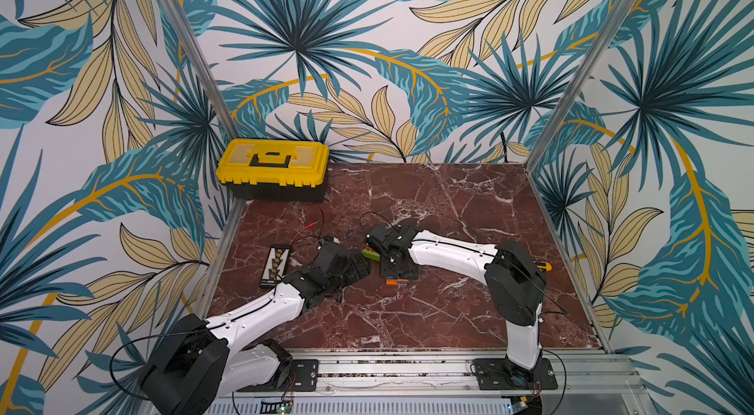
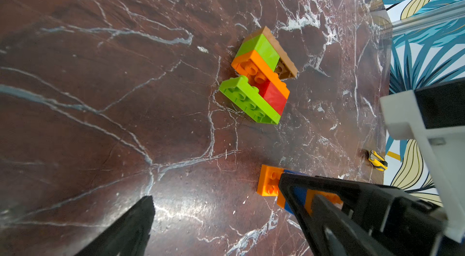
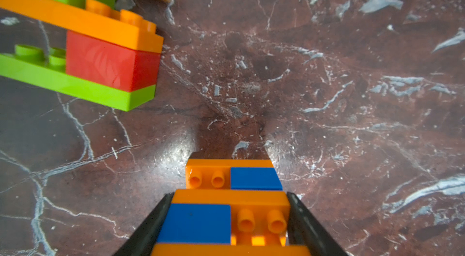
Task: Assemble the number 5 with lego
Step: Assemble the lego brick with the lego brick.
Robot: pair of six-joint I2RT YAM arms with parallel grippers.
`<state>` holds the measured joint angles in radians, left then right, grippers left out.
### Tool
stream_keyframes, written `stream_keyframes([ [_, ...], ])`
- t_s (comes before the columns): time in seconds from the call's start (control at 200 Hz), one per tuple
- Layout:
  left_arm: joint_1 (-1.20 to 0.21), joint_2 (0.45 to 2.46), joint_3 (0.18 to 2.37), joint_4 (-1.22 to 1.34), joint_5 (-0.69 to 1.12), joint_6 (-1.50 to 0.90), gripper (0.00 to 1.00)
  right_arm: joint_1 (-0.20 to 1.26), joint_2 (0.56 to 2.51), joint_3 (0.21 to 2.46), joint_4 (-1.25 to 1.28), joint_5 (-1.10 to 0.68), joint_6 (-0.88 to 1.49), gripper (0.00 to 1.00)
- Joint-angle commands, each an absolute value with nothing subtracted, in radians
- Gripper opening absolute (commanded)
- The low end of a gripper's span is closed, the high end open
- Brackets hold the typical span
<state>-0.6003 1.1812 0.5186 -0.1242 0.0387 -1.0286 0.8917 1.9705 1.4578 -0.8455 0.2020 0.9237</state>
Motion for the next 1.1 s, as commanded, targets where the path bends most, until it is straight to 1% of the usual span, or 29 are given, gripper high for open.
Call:
stream_keyframes([
  [0.0,-0.594,1.192,0.548,-0.143,0.048,-1.015,1.00,0.894,2.034,1.418,-0.876,0.207,0.934,0.63],
  [0.426,-0.594,1.195,0.560,-0.154,0.053,-1.014,1.00,0.892,2.031,1.376,-0.836,0.181,0.934,0.63],
  [1.096,-0.594,1.198,0.571,-0.158,0.062,-1.016,1.00,0.882,1.991,1.382,-0.829,0.184,0.912,0.64],
])
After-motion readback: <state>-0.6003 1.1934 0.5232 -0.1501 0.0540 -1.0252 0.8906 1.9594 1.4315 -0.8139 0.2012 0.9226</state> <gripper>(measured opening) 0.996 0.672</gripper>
